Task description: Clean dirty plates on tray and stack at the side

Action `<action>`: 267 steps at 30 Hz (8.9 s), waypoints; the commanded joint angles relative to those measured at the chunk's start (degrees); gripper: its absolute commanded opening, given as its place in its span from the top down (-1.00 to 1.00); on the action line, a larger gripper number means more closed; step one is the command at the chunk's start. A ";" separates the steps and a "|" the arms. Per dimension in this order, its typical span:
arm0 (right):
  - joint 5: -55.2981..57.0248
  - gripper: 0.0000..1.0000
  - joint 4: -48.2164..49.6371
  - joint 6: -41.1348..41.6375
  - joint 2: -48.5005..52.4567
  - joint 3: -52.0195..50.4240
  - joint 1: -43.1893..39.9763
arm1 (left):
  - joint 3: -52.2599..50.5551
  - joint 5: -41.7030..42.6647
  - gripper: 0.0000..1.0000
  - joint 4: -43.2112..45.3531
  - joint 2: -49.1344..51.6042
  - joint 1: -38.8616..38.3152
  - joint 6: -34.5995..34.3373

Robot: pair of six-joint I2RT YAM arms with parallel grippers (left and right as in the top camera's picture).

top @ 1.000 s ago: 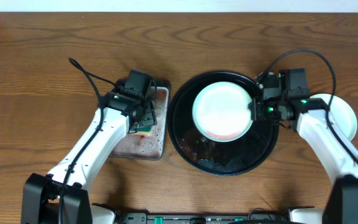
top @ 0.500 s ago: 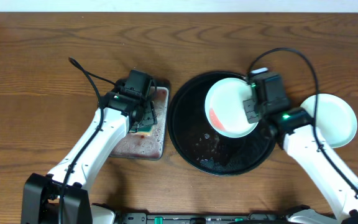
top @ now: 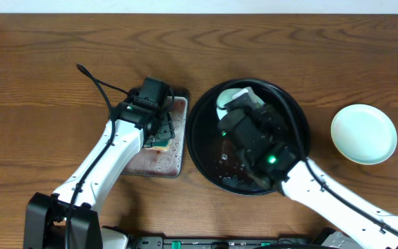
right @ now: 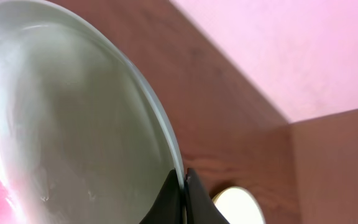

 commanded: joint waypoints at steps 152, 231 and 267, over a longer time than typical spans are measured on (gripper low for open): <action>-49.99 -0.98 -22.62 18.67 -48.33 -19.28 -31.65 | -25.94 7.26 -0.70 -3.32 -65.00 12.74 4.00; -51.32 -0.99 18.97 10.29 -79.01 -53.37 -39.76 | -25.94 7.26 -0.73 -3.32 -64.98 12.74 4.00; -51.30 -0.98 18.97 10.29 -79.01 -53.37 -39.76 | -59.28 15.41 -0.74 40.09 -86.95 16.28 27.17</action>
